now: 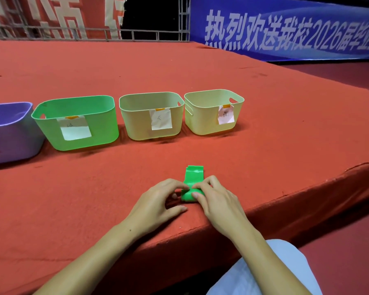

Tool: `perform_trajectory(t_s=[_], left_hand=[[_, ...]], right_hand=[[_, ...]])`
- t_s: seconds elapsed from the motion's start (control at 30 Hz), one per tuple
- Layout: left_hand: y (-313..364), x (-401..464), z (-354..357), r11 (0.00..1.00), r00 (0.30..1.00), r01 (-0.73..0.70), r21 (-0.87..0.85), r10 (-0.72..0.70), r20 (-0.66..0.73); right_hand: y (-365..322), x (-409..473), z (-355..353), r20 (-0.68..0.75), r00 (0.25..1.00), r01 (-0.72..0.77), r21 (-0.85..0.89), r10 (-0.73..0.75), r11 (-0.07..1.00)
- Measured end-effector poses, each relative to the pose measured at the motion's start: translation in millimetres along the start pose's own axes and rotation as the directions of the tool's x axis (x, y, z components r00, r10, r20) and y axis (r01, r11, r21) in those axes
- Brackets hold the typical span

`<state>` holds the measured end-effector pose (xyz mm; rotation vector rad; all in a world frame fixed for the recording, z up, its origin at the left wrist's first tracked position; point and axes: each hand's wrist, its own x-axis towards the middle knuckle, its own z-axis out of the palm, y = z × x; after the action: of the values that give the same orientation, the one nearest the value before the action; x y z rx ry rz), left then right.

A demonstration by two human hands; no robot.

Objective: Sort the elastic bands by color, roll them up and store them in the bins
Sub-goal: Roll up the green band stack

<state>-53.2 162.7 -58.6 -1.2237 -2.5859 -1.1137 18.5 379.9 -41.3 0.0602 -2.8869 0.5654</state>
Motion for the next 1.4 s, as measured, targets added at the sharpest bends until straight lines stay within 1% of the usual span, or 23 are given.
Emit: perform_trajectory(t_s=[0.1,0.2,0.33,0.43,0.57,0.73,0.8,0.87,0.97,1.07,1.27,1.4], left_hand=[[-1.3,4.6,8.5,0.995,0.998,0.029,0.098,-0.023,-0.056],[-0.2,6.0,14.2,0.99,0.994,0.023,0.139,-0.008,-0.108],[-1.7,5.4,10.3,0.988,0.997,0.041,0.152,-0.03,-0.072],[-0.1,5.6,7.2,0.985,0.999,0.041,0.167,-0.042,-0.002],[-1.3,6.9,4.0,0.988,0.996,0.057,0.143,-0.067,0.065],[-1.4,9.1,2.0,0.988,0.991,0.078,0.136,-0.092,0.095],[-1.5,8.8,1.3,0.988,0.989,0.092,0.123,-0.105,0.104],[-0.8,8.0,0.8,0.989,0.989,0.096,0.112,-0.107,0.101],[1.8,6.8,0.3,0.994,0.992,0.098,0.047,-0.101,0.072],[4.5,5.1,-1.5,0.998,0.997,0.067,0.012,-0.067,0.036],[6.9,4.6,2.5,0.997,0.999,0.052,0.05,-0.051,-0.017],[6.0,5.4,1.5,0.998,0.999,0.046,0.051,-0.046,0.0]], right_hand=[[-1.7,1.5,1.8,-0.018,1.0,-0.004,0.0,0.004,1.0],[-3.2,-1.0,1.1,-0.032,0.999,-0.007,0.028,0.008,1.0],[-2.8,-10.7,-0.8,-0.014,0.999,0.038,0.017,-0.038,0.999],[-3.5,-16.7,-0.2,0.001,0.999,0.054,-0.008,-0.054,0.998],[-4.2,-17.1,-1.6,-0.02,0.999,0.034,0.025,-0.033,0.999],[-2.7,-14.5,-2.5,-0.034,0.999,0.037,0.049,-0.035,0.998],[-2.4,-13.8,-2.3,-0.036,0.998,0.044,0.021,-0.043,0.999],[-2.5,-12.8,-2.1,-0.024,0.999,0.047,-0.011,-0.047,0.999],[-2.4,-11.5,-1.9,-0.018,0.999,0.029,-0.012,-0.03,0.999],[-2.0,-10.6,-1.0,-0.003,1.0,0.013,-0.022,-0.013,1.0],[-0.3,-9.9,-3.1,0.03,1.0,0.0,-0.048,0.001,0.999],[1.0,-10.0,-0.6,0.015,1.0,0.012,-0.036,-0.011,0.999]])
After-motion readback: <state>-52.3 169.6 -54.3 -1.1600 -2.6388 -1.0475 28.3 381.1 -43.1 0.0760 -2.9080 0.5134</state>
